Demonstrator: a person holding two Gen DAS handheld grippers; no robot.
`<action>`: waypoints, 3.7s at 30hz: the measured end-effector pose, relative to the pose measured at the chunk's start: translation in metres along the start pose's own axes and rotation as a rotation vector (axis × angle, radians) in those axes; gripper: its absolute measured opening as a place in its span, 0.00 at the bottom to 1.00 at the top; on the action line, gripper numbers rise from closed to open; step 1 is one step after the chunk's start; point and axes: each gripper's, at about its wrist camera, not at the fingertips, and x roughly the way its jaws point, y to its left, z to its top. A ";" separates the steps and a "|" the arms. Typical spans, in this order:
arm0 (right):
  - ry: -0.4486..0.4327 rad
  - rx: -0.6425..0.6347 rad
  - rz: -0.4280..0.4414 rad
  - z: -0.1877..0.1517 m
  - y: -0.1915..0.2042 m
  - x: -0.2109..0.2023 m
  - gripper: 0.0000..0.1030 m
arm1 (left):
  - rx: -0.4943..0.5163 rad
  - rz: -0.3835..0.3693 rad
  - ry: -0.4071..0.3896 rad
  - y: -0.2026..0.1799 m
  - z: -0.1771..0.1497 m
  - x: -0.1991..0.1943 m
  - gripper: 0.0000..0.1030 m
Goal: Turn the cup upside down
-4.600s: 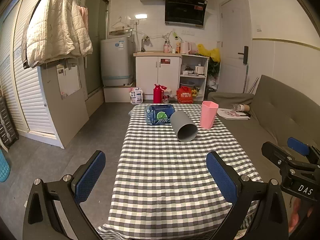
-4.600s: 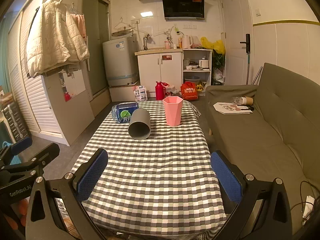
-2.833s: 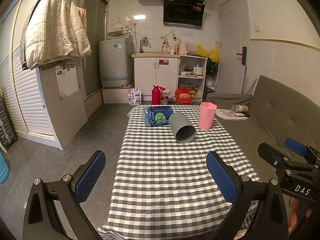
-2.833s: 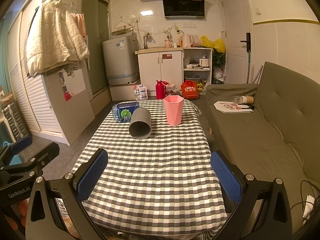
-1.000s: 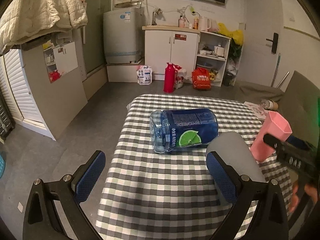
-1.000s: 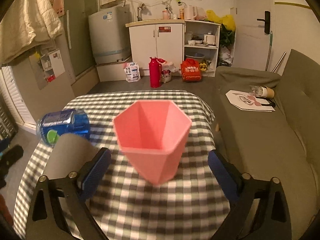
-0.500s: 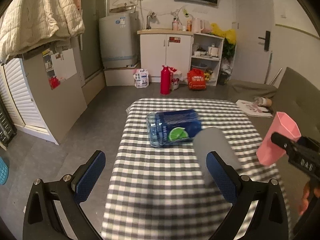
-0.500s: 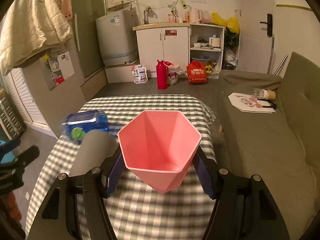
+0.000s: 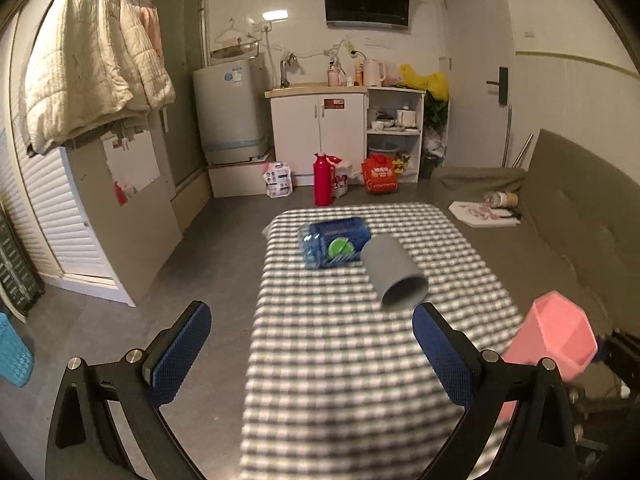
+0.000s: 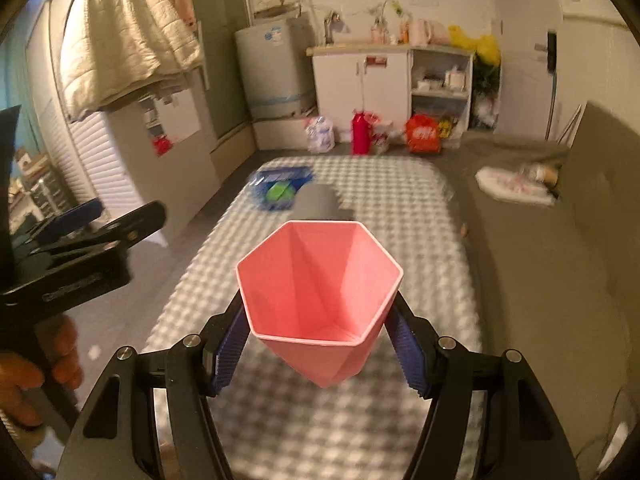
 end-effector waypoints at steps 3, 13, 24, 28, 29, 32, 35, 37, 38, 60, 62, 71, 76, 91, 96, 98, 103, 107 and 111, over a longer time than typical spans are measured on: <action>0.078 -0.027 0.031 -0.028 0.020 -0.004 0.64 | 0.001 0.019 0.007 0.008 -0.015 -0.012 1.00; 0.212 -0.003 0.002 -0.054 0.035 0.033 0.64 | -0.044 0.000 0.078 0.027 -0.055 -0.004 1.00; 0.232 0.088 -0.011 -0.021 0.020 0.085 0.64 | -0.106 0.016 0.167 0.047 -0.076 0.037 1.00; 0.233 0.138 -0.031 -0.017 0.010 0.100 0.64 | -0.114 0.016 0.193 0.049 -0.081 0.048 1.00; 0.236 0.146 -0.044 -0.016 0.008 0.104 0.64 | -0.116 0.013 0.197 0.048 -0.082 0.049 1.00; 0.237 0.165 -0.055 -0.014 0.006 0.110 0.64 | -0.118 -0.020 0.197 0.045 -0.084 0.049 1.00; 0.233 0.168 -0.056 -0.017 0.003 0.114 0.64 | -0.090 -0.025 0.194 0.036 -0.082 0.047 1.00; 0.228 0.185 -0.053 -0.020 -0.001 0.115 0.64 | -0.067 -0.020 0.183 0.030 -0.081 0.043 1.00; 0.226 0.199 -0.053 -0.021 -0.003 0.115 0.64 | -0.061 -0.017 0.181 0.028 -0.081 0.041 1.00; -0.099 0.035 -0.242 -0.035 -0.058 -0.026 0.90 | -0.100 -0.059 0.206 -0.059 -0.076 0.004 1.00; -0.103 0.036 -0.262 -0.039 -0.067 -0.031 0.90 | -0.083 -0.086 0.214 -0.071 -0.079 0.005 1.00; -0.068 0.100 -0.262 -0.056 -0.094 -0.021 0.90 | -0.027 -0.157 0.282 -0.110 -0.095 0.025 1.00; -0.039 0.116 -0.261 -0.062 -0.101 -0.011 0.90 | -0.045 -0.164 0.347 -0.113 -0.109 0.045 0.98; 0.002 0.126 -0.255 -0.068 -0.101 0.001 0.90 | 0.002 -0.230 0.313 -0.116 -0.094 0.032 0.55; 0.011 0.131 -0.256 -0.069 -0.100 0.003 0.90 | -0.002 -0.223 0.292 -0.111 -0.077 0.027 0.55; 0.011 0.132 -0.253 -0.070 -0.099 0.002 0.90 | -0.008 -0.224 0.289 -0.109 -0.072 0.027 0.55; 0.010 0.135 -0.249 -0.070 -0.098 0.003 0.90 | -0.017 -0.227 0.302 -0.108 -0.060 0.036 0.55; 0.014 0.137 -0.250 -0.071 -0.099 0.003 0.90 | 0.001 -0.223 0.304 -0.111 -0.053 0.044 0.55; 0.012 0.143 -0.251 -0.071 -0.101 0.004 0.90 | 0.011 -0.226 0.302 -0.113 -0.049 0.052 0.55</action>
